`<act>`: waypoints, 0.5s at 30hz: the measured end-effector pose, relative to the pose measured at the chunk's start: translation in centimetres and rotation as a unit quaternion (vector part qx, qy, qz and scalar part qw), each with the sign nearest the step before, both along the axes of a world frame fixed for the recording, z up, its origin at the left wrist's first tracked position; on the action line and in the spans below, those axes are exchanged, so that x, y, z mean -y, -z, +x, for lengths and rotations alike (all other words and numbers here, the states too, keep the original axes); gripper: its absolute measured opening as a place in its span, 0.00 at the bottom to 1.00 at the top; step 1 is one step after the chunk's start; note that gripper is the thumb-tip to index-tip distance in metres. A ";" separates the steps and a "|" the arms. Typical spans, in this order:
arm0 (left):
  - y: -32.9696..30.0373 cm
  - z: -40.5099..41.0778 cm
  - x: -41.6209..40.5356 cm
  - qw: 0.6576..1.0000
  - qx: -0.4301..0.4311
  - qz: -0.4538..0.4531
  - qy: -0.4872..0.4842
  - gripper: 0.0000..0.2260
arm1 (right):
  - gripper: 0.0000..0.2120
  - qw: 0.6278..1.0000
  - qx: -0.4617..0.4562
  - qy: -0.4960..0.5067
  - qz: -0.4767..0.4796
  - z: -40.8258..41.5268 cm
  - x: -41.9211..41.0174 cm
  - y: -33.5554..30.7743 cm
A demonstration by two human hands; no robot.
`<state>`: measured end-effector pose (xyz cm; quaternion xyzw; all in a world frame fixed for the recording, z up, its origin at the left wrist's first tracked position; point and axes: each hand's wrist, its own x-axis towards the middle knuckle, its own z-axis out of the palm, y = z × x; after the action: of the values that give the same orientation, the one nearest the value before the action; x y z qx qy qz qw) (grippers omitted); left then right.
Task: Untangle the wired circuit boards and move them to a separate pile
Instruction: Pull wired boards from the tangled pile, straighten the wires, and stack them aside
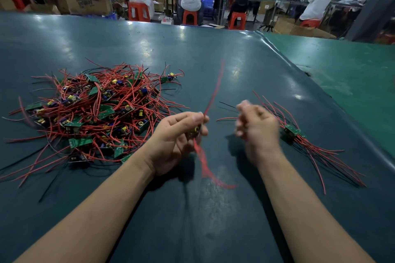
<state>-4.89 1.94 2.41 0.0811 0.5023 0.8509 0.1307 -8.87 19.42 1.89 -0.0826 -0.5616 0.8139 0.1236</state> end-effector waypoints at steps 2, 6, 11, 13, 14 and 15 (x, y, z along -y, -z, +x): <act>-0.1 -0.4 -0.1 0.997 0.016 0.068 -0.035 0.02 | 0.04 0.990 -0.023 -0.117 0.072 1.0 1.8 0.3; 0.0 -0.8 0.1 0.984 0.000 0.154 -0.086 0.06 | 0.14 0.945 -0.038 -0.324 0.008 1.8 2.1 0.3; 0.4 -1.0 -0.3 0.989 -0.047 0.077 -0.118 0.12 | 0.14 0.964 -0.022 -0.265 -0.008 2.0 2.7 0.4; 0.6 -1.0 -0.6 0.989 -0.057 0.050 -0.130 0.13 | 0.13 0.971 -0.034 -0.235 0.003 2.0 2.7 0.3; 0.6 -1.0 -0.6 0.988 -0.060 0.050 -0.133 0.13 | 0.12 0.973 -0.040 -0.225 0.013 2.1 2.7 0.2; 0.7 -1.1 -0.5 0.988 -0.064 0.050 -0.134 0.13 | 0.11 0.974 -0.047 -0.220 0.023 2.2 2.7 0.2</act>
<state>-5.95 2.48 1.74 0.0741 0.4726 0.8779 -0.0209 -6.72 16.68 1.69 0.0843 -0.5780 0.8111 -0.0302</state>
